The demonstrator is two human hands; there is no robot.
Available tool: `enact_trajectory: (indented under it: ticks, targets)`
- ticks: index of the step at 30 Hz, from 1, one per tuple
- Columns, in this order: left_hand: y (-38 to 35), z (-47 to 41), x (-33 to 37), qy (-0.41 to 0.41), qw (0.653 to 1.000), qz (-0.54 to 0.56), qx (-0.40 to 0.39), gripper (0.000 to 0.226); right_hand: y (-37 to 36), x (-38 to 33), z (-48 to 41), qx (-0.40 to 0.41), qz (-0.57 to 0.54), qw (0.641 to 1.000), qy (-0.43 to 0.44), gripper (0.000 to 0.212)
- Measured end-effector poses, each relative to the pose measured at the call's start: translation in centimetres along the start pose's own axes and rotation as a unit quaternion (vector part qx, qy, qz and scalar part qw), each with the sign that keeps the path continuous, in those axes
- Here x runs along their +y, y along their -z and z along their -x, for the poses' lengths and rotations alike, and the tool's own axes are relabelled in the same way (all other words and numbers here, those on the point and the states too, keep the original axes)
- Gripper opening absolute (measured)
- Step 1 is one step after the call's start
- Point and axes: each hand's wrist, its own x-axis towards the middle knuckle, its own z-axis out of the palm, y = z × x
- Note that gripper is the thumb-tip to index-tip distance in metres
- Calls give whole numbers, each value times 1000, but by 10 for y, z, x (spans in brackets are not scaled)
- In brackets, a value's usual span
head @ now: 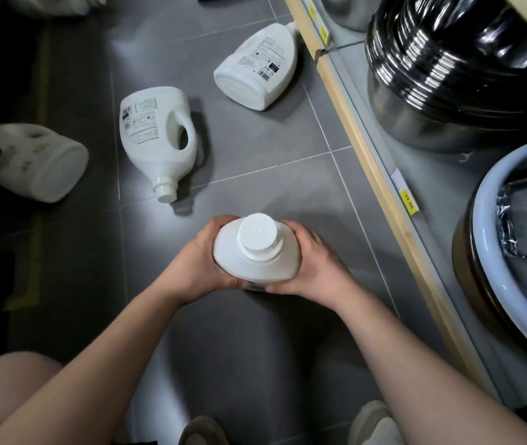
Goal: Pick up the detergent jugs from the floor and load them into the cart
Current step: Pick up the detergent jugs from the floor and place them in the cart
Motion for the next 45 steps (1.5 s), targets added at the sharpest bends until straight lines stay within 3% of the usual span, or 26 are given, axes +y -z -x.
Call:
enact_trajectory:
  ticks: [13,23,32,45]
  targets:
    - [-2,11,4,61,998,4,24,106,1,-10,2,1,0,1000,-28,104]
    - [28,20,63,19,997,-21,68,98,53,-56,11,7,-10,1000,-15,102]
    - [139,99,232,-23,994,24,104,100,182,-215,80,28,11,998,46,106]
    - [380,263,558,-157,975,39,153,95,422,-565,247,89,-3,985,149,102]
